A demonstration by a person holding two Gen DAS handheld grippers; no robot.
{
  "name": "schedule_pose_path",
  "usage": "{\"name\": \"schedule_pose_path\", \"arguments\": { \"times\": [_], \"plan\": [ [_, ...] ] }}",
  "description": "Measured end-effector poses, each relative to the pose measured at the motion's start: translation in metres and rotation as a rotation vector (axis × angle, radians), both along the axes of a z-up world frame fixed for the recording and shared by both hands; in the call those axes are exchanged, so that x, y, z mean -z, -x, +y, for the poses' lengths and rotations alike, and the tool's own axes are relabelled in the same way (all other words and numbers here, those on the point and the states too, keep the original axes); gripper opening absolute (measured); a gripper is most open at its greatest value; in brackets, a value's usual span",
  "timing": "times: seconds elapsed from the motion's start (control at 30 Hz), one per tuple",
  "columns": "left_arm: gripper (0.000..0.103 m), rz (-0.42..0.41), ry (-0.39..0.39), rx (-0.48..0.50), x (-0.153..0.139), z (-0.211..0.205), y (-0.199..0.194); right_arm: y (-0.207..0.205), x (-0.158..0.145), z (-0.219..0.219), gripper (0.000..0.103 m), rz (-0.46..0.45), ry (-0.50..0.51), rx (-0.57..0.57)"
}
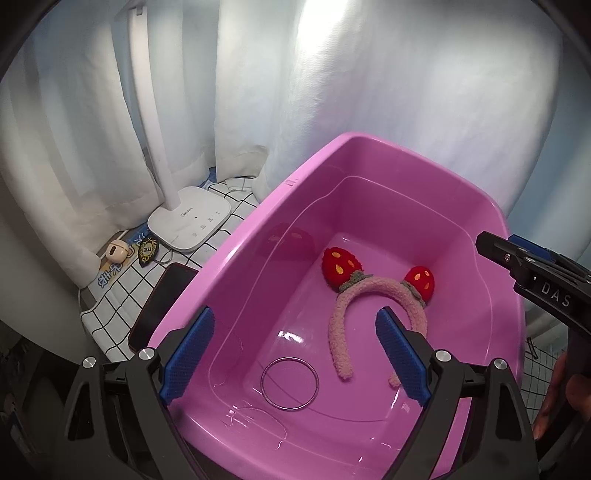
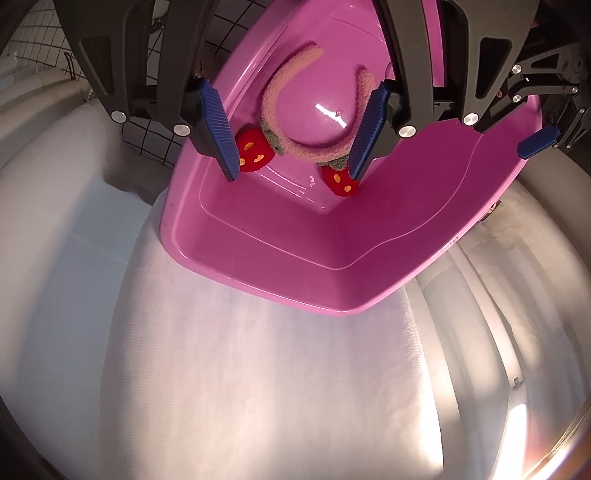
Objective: Organize jewelry
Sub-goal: 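Withdraw both tools from the tub back over the table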
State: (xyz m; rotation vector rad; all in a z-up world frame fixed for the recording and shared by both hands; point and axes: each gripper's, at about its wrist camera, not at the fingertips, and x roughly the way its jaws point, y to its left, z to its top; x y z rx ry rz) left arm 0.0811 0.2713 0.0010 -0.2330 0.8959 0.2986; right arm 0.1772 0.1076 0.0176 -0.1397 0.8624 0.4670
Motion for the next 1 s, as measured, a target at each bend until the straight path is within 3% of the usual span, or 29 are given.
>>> {"name": "schedule_pose_path", "arguments": {
  "times": [0.4,1.0],
  "plan": [
    [0.087,0.002,-0.02,-0.025,-0.013,-0.006,0.014,0.014,-0.005,-0.01,0.059,0.002,-0.021,-0.011],
    [0.088,-0.009,-0.048,-0.002,-0.027,-0.051,0.025,0.063,-0.019,-0.065,0.06,-0.032,-0.045,0.031]
  ]
}}
